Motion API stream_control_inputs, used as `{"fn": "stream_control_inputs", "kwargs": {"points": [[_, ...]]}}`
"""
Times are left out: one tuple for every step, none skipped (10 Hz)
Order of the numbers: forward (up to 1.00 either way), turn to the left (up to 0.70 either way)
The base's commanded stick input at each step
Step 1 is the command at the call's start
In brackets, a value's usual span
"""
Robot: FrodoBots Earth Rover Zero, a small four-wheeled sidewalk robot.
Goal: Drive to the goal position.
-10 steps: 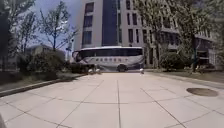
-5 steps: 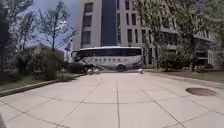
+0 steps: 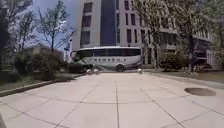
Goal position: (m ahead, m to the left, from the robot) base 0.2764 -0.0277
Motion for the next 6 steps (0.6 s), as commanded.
{"fn": "stream_control_inputs", "kwargs": {"points": [[0.0, 0.0], [0.0, 0.0], [0.0, 0.0], [0.0, 0.0], [0.0, 0.0], [0.0, 0.0]]}}
